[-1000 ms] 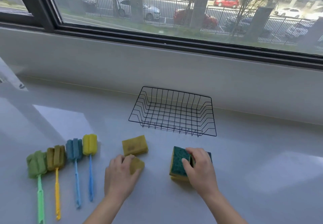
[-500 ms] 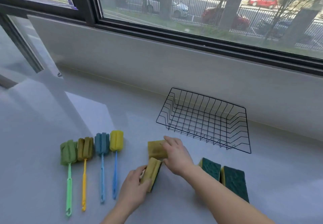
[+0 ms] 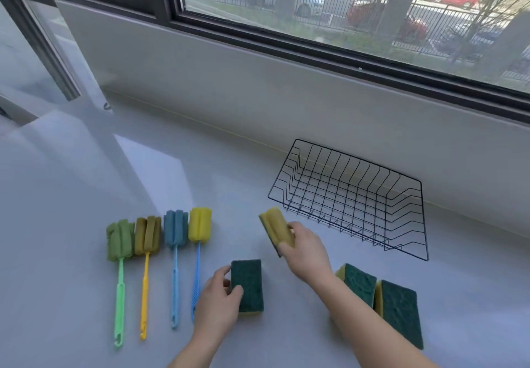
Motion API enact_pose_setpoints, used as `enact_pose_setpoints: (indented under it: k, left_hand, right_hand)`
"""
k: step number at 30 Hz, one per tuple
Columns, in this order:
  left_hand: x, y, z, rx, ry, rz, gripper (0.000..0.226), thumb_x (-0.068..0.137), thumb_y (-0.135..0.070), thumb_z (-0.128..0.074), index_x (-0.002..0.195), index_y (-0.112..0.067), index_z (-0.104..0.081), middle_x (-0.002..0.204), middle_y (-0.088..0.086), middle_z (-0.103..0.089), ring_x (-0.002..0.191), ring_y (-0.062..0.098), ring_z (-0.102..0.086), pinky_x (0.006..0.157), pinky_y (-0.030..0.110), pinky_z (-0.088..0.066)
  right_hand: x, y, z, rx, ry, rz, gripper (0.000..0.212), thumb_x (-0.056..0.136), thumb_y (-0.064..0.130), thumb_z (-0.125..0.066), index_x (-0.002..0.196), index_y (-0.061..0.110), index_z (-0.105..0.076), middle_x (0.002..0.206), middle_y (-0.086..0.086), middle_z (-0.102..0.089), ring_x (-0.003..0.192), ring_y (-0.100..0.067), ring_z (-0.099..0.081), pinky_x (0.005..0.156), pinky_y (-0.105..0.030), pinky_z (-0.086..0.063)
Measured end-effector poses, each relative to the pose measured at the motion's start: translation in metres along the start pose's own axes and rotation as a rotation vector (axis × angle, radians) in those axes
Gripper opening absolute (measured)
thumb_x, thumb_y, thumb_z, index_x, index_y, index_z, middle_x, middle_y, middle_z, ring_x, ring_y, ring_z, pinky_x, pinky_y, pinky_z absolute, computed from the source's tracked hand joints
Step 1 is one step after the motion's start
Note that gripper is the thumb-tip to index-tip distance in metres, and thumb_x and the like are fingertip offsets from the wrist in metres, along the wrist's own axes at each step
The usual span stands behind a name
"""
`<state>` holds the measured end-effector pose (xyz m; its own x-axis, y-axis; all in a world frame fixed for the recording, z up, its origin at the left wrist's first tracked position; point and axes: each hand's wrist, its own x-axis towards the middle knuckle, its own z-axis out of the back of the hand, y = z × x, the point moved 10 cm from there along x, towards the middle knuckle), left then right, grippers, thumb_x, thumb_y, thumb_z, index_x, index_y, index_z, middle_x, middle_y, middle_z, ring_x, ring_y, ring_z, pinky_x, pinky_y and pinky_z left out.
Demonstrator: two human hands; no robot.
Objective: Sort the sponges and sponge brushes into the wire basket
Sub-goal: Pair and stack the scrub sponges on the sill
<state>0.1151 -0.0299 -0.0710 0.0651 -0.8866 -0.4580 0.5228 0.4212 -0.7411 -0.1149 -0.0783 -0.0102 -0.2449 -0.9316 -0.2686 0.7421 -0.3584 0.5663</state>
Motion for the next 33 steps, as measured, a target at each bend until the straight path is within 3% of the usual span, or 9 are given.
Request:
enact_pose_setpoints:
  k: [4, 8, 11, 14, 17, 19, 21, 26, 33]
  left_hand:
    - [0.002, 0.003, 0.000, -0.017, 0.032, -0.008, 0.047, 0.088, -0.017, -0.062, 0.133, -0.026, -0.052, 0.100, -0.004, -0.064, 0.091, 0.015, -0.064, 0.085, 0.038, -0.054]
    - [0.000, 0.002, 0.003, -0.083, 0.034, -0.039, 0.046, 0.087, -0.017, -0.068, 0.131, -0.025, -0.055, 0.096, -0.006, -0.066, 0.084, 0.008, -0.065, 0.076, 0.030, -0.053]
    - [0.001, 0.007, 0.001, -0.127, 0.029, -0.036, 0.037, 0.090, -0.017, -0.063, 0.125, -0.027, -0.060, 0.094, -0.004, -0.070, 0.086, 0.013, -0.067, 0.083, 0.039, -0.055]
    - [-0.001, 0.012, -0.004, -0.287, 0.074, 0.028, 0.034, 0.093, -0.013, -0.047, 0.111, -0.036, -0.065, 0.102, -0.001, -0.073, 0.098, 0.020, -0.068, 0.090, 0.046, -0.054]
    - [-0.004, 0.013, -0.001, -0.406, 0.044, 0.061, 0.034, 0.097, -0.021, -0.049, 0.086, -0.043, -0.073, 0.089, -0.010, -0.075, 0.090, 0.013, -0.070, 0.077, 0.035, -0.056]
    - [-0.007, 0.007, -0.003, -0.419, 0.064, 0.021, 0.029, 0.097, -0.025, -0.052, 0.089, -0.041, -0.074, 0.087, -0.012, -0.075, 0.089, 0.013, -0.071, 0.077, 0.034, -0.057]
    - [-0.010, 0.002, -0.003, -0.391, 0.064, -0.025, 0.020, 0.096, -0.026, -0.056, 0.093, -0.035, -0.074, 0.093, -0.014, -0.076, 0.093, 0.010, -0.070, 0.086, 0.038, -0.056]
    - [-0.010, 0.001, -0.003, -0.320, 0.038, -0.064, 0.020, 0.097, -0.029, -0.054, 0.095, -0.036, -0.072, 0.097, -0.016, -0.075, 0.097, 0.006, -0.067, 0.090, 0.036, -0.052]
    - [-0.004, 0.002, -0.010, -0.304, 0.072, -0.074, 0.012, 0.093, -0.031, -0.062, 0.099, -0.030, -0.073, 0.091, -0.011, -0.076, 0.089, 0.006, -0.069, 0.078, 0.027, -0.051]
  right_hand:
    - [-0.047, -0.013, -0.035, 1.121, 0.195, -0.370, 0.021, 0.094, 0.016, -0.051, 0.106, 0.010, -0.068, 0.090, -0.013, -0.069, 0.077, -0.024, -0.069, 0.080, -0.047, -0.061]
    - [-0.090, -0.015, -0.076, 1.438, 0.341, -0.550, 0.027, 0.093, 0.012, -0.050, 0.102, -0.004, -0.069, 0.096, -0.028, -0.070, 0.078, -0.037, -0.068, 0.079, -0.048, -0.060]
    - [-0.101, -0.013, -0.088, 1.384, 0.402, -0.542, 0.029, 0.092, 0.012, -0.050, 0.101, -0.002, -0.073, 0.099, -0.025, -0.073, 0.079, -0.038, -0.071, 0.081, -0.049, -0.059]
    - [-0.101, -0.019, -0.083, 1.127, 0.293, -0.511, 0.030, 0.093, 0.014, -0.051, 0.115, 0.021, -0.069, 0.105, -0.017, -0.076, 0.081, -0.035, -0.076, 0.072, -0.044, -0.063]
    - [-0.093, -0.025, -0.059, 0.699, 0.099, -0.374, 0.024, 0.096, 0.038, -0.054, 0.118, 0.032, -0.060, 0.108, 0.000, -0.072, 0.087, -0.019, -0.072, 0.074, -0.045, -0.063]
    - [-0.091, -0.017, -0.048, 0.416, 0.075, -0.229, 0.039, 0.084, 0.063, -0.058, 0.116, 0.042, -0.049, 0.105, 0.013, -0.064, 0.090, -0.007, -0.065, 0.077, -0.037, -0.056]
    - [-0.091, -0.014, -0.049, 0.267, 0.079, -0.149, 0.054, 0.071, 0.066, -0.065, 0.117, 0.044, -0.046, 0.104, 0.014, -0.061, 0.092, -0.006, -0.062, 0.077, -0.031, -0.051]
    - [-0.091, -0.012, -0.051, 0.358, 0.058, -0.139, 0.051, 0.078, 0.052, -0.071, 0.123, 0.033, -0.057, 0.099, 0.006, -0.063, 0.081, -0.016, -0.067, 0.079, -0.043, -0.059]
    - [-0.096, -0.010, -0.059, 0.242, 0.087, -0.143, 0.050, 0.083, 0.061, -0.062, 0.124, 0.033, -0.054, 0.108, 0.011, -0.058, 0.094, -0.007, -0.061, 0.082, -0.031, -0.053]
